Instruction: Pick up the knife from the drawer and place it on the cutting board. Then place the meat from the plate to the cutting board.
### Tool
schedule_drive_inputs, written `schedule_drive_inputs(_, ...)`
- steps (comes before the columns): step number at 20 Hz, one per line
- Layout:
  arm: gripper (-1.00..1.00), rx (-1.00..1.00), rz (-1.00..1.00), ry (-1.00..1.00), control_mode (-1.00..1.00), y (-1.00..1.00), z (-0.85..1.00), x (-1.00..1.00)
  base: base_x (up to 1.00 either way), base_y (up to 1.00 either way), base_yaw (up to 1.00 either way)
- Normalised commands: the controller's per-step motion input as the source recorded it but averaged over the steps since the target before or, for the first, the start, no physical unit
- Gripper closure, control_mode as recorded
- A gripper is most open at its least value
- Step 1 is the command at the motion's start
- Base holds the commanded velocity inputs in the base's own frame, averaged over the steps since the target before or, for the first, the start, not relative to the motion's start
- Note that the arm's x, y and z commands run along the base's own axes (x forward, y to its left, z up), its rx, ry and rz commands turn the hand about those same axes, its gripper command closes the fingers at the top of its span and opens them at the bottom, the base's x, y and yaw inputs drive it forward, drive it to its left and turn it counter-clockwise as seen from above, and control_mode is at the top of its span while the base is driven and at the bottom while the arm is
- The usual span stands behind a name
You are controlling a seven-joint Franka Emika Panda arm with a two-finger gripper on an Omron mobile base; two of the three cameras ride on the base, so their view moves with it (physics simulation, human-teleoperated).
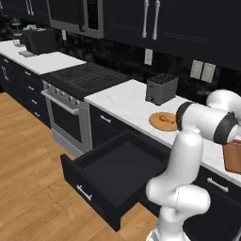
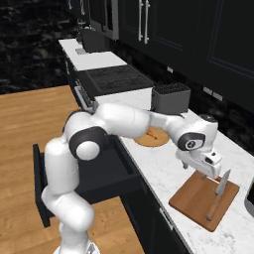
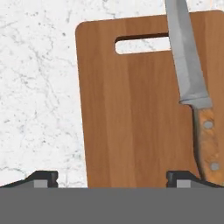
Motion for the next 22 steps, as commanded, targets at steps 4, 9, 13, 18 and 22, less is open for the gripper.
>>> schedule_drive_inputs(4,-1.0,-0.07,0.06,-0.11,-1.0,1.0,0.2,0.62,0.0,0.0,0.0)
schedule_drive_inputs(9,-1.0,-0.13,0.11,0.04,-1.0,0.94,0.56,0.74,0.0,0.0,0.0)
schedule_drive_inputs(13,-1.0,-0.09,0.1,0.06,-1.0,0.8,0.67,0.74,0.0,0.0,0.0)
schedule_drive_inputs(18,-1.0,-0.01,0.26,-0.01,-1.0,0.22,0.09,0.83,0.0,0.0,0.0)
schedule_drive_inputs(22,-1.0,0.0,0.37,0.03,-1.0,0.0,0.0,0.85,0.0,0.0,0.0)
